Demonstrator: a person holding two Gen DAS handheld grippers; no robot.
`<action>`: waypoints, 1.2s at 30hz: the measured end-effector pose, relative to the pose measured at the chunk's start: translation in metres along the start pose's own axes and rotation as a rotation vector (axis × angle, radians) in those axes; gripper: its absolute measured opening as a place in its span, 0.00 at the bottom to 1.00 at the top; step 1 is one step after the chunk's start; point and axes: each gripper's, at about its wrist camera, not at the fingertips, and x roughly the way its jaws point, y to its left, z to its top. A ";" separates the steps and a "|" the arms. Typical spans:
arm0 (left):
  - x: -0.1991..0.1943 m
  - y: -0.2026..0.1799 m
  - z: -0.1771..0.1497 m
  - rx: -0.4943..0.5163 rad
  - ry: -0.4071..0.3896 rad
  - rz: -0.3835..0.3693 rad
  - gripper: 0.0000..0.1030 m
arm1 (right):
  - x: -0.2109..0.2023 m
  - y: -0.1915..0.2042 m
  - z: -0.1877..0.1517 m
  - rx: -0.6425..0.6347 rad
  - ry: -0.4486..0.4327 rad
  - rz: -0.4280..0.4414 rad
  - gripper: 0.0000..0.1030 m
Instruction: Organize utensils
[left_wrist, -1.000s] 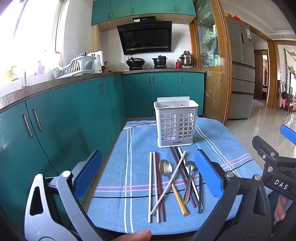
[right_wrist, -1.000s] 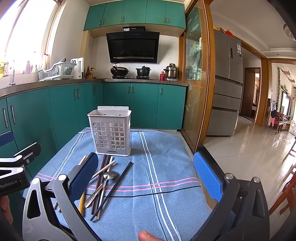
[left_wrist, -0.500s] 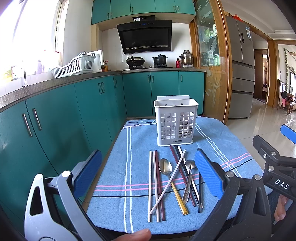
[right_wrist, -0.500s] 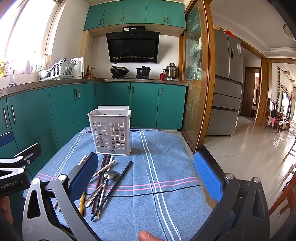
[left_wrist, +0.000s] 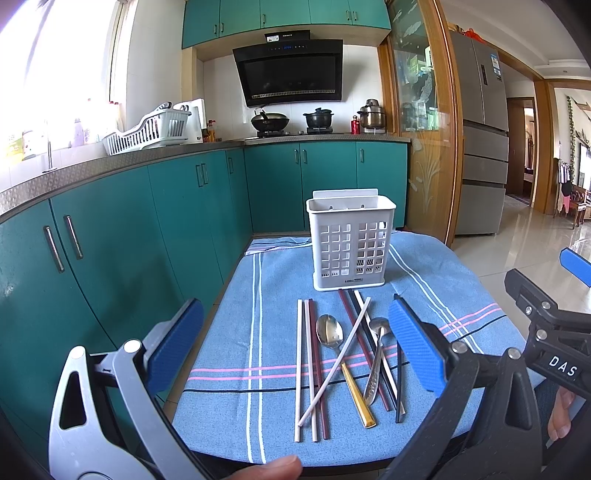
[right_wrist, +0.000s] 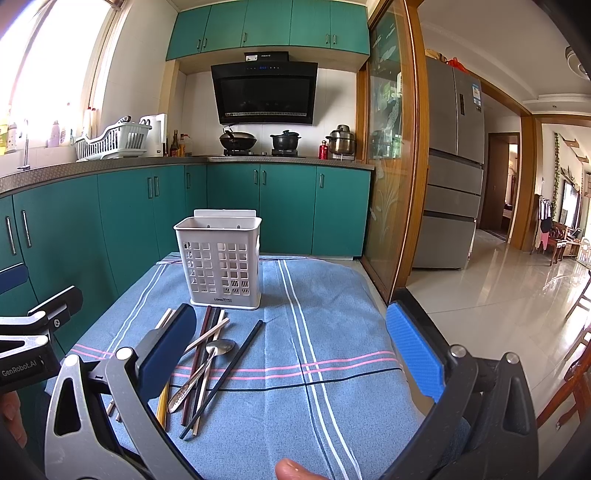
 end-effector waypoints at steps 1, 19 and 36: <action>0.000 0.000 -0.001 0.000 0.000 0.000 0.96 | 0.000 0.000 0.000 0.000 0.000 0.000 0.97; 0.003 -0.002 -0.004 0.003 0.001 0.001 0.96 | 0.002 0.000 -0.002 0.001 0.002 0.001 0.97; 0.004 -0.006 -0.008 0.007 0.014 -0.003 0.96 | 0.006 0.000 -0.006 0.005 0.013 -0.002 0.97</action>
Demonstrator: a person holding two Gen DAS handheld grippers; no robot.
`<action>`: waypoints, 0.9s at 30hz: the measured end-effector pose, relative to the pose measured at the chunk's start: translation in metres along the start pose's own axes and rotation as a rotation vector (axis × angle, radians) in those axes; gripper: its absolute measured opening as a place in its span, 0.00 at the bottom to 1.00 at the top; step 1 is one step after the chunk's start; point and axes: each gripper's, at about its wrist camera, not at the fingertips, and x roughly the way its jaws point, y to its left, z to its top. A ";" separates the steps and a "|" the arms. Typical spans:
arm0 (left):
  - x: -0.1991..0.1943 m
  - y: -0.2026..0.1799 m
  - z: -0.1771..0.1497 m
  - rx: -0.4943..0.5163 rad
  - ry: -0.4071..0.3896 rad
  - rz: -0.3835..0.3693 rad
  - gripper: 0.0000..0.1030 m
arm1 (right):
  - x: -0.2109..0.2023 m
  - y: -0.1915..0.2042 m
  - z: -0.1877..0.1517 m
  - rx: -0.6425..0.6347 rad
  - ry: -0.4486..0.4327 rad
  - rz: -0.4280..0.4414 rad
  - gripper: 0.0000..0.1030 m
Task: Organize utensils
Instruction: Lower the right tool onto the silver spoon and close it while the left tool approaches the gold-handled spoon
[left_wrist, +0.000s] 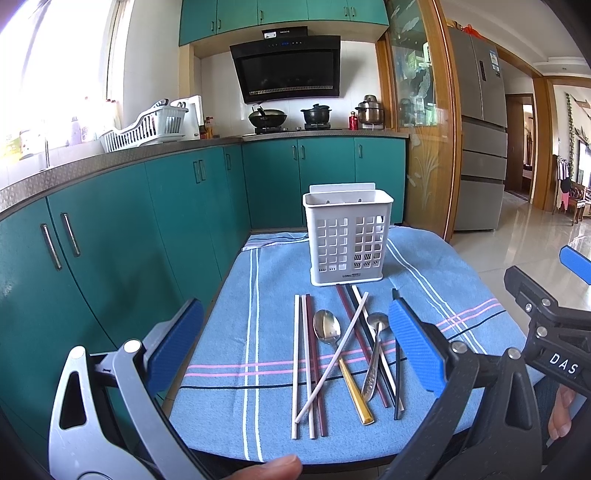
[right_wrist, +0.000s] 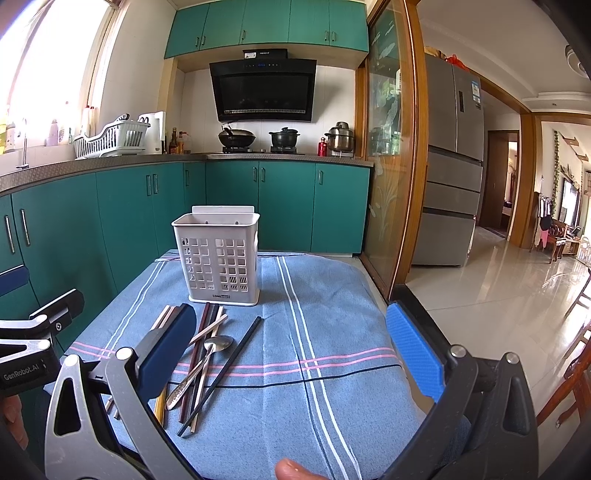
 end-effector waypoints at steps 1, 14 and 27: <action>0.001 0.000 -0.001 -0.001 0.002 -0.001 0.96 | 0.001 0.000 -0.001 0.000 0.002 0.000 0.97; 0.067 0.017 -0.021 0.014 0.292 0.079 0.96 | 0.101 -0.006 -0.031 0.002 0.413 0.085 0.97; 0.141 0.042 0.001 -0.034 0.405 -0.031 0.66 | 0.213 0.020 -0.028 0.229 0.762 0.446 0.29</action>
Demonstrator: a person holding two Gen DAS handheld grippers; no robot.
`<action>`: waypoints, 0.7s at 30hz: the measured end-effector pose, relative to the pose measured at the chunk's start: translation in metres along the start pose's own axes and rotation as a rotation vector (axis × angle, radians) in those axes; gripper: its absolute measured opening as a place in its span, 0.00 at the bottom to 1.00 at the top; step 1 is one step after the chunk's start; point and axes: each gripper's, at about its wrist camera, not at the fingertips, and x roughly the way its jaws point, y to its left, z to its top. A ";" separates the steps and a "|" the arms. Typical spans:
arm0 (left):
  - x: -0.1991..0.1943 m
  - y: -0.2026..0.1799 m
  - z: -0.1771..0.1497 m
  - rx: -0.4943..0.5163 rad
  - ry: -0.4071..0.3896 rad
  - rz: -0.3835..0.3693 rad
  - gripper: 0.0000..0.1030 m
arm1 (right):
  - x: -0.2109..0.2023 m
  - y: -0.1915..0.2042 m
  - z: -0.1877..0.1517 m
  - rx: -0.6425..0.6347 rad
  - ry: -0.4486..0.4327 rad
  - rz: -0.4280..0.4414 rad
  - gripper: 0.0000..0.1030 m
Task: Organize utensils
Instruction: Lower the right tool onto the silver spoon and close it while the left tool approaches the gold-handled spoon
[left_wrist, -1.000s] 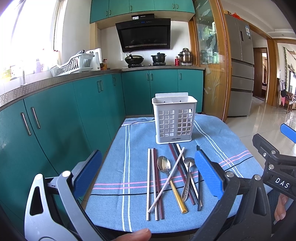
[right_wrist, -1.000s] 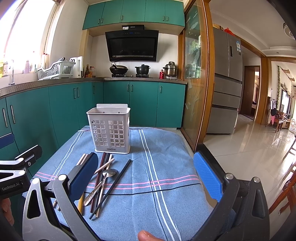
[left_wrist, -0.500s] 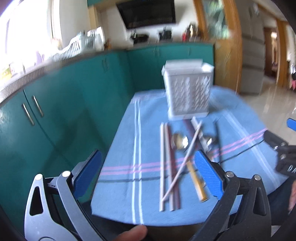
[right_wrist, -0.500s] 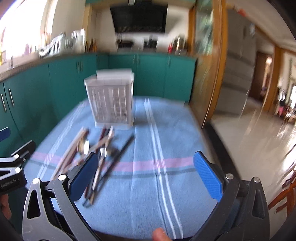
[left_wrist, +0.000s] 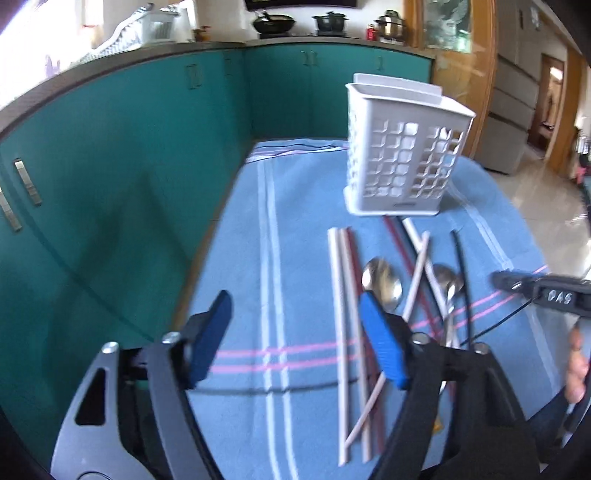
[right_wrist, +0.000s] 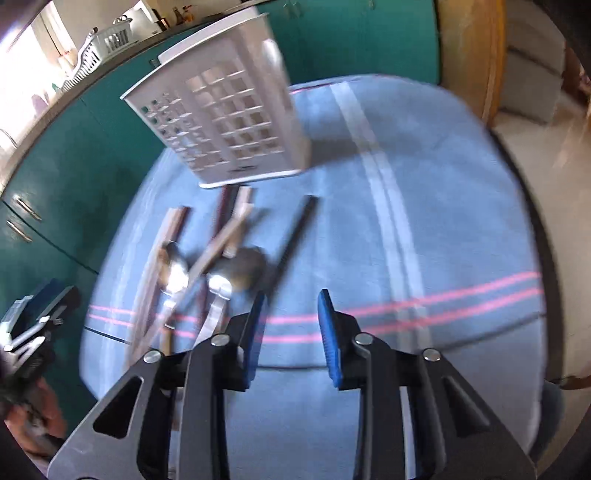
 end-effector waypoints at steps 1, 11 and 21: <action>0.003 -0.001 0.004 -0.003 0.002 -0.001 0.66 | 0.006 0.002 0.003 0.020 0.026 0.055 0.29; 0.011 0.002 0.017 -0.012 -0.010 0.031 0.75 | 0.054 0.003 0.017 0.151 0.135 0.190 0.29; 0.019 0.012 0.011 -0.039 0.025 0.042 0.79 | 0.045 0.006 0.055 0.128 0.078 0.076 0.62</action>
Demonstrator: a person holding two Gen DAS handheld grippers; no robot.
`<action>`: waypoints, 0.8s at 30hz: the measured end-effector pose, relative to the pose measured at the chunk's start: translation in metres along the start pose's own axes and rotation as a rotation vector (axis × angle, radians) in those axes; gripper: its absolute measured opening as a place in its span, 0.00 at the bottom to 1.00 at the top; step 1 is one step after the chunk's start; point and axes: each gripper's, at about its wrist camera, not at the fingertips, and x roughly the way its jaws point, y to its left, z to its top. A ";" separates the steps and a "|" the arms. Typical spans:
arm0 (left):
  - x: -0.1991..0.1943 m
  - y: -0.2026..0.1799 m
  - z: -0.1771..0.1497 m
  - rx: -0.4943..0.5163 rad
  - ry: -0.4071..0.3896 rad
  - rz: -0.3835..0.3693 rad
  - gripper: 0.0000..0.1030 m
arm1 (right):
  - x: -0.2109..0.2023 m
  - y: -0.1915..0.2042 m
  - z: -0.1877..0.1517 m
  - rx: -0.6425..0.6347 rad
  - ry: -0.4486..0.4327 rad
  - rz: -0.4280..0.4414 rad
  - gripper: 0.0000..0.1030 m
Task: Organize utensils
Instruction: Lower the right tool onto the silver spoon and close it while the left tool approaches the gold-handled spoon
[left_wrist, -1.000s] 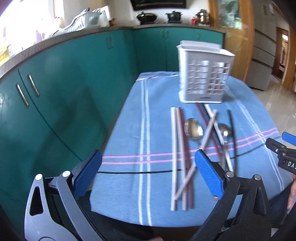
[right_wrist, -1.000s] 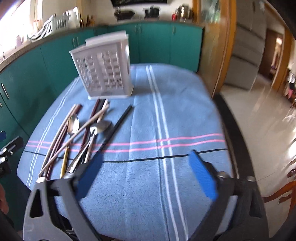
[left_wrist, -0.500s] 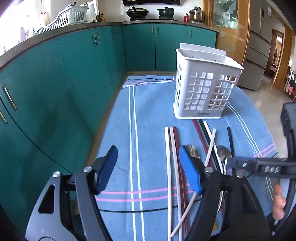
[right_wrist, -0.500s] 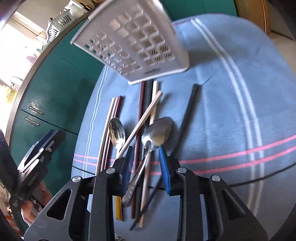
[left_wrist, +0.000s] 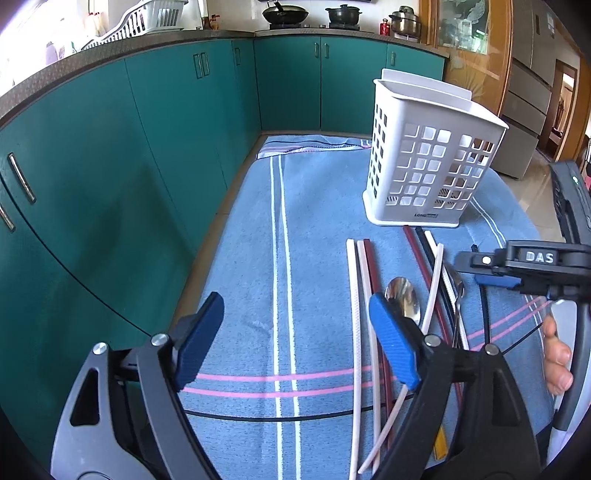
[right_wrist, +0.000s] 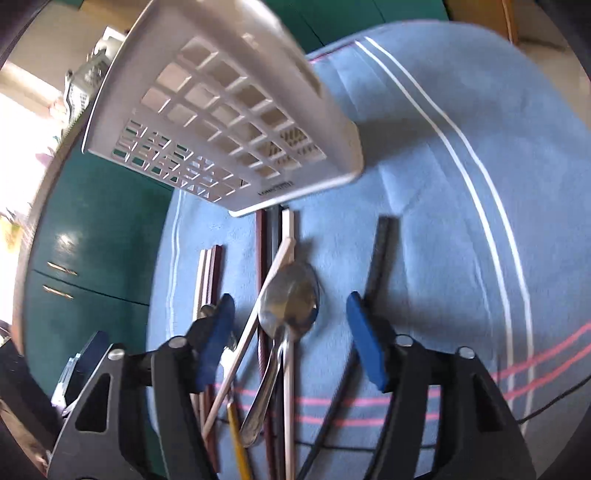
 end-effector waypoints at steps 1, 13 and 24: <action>0.000 -0.001 0.000 -0.001 0.000 -0.003 0.79 | 0.004 0.006 0.002 -0.021 0.011 -0.027 0.62; 0.011 -0.017 0.003 0.029 0.019 -0.050 0.81 | -0.005 0.000 -0.011 -0.143 -0.012 -0.188 0.11; 0.061 -0.064 0.018 0.204 0.139 -0.274 0.43 | -0.034 -0.040 -0.011 -0.120 -0.048 -0.119 0.07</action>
